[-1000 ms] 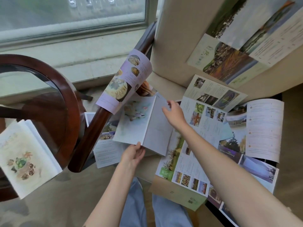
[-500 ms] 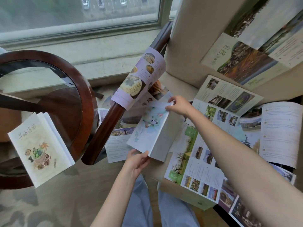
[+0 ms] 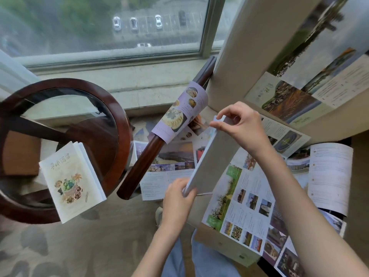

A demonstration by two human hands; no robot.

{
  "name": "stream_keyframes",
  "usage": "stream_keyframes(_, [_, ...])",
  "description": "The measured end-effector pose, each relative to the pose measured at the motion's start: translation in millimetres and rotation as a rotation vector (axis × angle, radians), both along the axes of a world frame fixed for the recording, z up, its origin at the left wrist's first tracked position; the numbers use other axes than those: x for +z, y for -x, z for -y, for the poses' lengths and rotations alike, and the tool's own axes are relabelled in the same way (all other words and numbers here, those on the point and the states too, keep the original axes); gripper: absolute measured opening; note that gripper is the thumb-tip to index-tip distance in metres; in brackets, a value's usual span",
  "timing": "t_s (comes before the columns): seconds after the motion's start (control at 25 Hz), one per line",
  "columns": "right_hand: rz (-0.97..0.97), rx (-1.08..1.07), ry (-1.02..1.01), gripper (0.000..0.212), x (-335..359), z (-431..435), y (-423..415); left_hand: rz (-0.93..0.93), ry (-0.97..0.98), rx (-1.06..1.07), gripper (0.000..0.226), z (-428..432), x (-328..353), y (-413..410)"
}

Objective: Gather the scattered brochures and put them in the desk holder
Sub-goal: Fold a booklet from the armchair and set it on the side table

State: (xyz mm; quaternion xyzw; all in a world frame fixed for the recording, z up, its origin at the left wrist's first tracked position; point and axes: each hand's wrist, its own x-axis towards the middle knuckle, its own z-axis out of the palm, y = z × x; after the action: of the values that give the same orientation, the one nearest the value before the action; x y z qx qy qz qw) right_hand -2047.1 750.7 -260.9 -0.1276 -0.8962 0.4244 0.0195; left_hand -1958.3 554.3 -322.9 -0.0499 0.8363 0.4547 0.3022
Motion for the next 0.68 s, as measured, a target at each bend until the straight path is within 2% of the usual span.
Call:
stream_keyframes(0.08, [-0.090, 0.056, -0.046, 0.020, 32, 10, 8, -0.150, 0.007, -0.023, 0.013, 3, 17, 0])
stream_keyframes(0.2, [-0.232, 0.084, -0.049, 0.014, 72, 24, 23, -0.334, -0.108, 0.076, 0.015, 18, 44, 18])
stream_keyframes(0.28, [-0.297, 0.027, 0.079, 0.016, 88, 32, 33, -0.495, -0.087, 0.103, 0.020, 40, 57, 36])
stream_keyframes(0.36, [-0.305, -0.055, 0.245, 0.020, 97, 38, 49, -0.653, 0.032, 0.096, 0.033, 73, 66, 57])
stream_keyframes(0.44, [-0.186, -0.002, 0.267, 0.017, 99, 48, 72, -0.775, 0.146, 0.103, 0.044, 114, 73, 76])
stream_keyframes(0.52, [0.055, 0.207, 0.249, 0.013, 88, 67, 98, -0.886, 0.207, 0.099, 0.044, 153, 78, 93])
stream_keyframes(0.68, [0.536, 0.641, 0.120, 0.044, 40, 139, 121, -0.990, 0.284, 0.060, 0.035, 208, 80, 111])
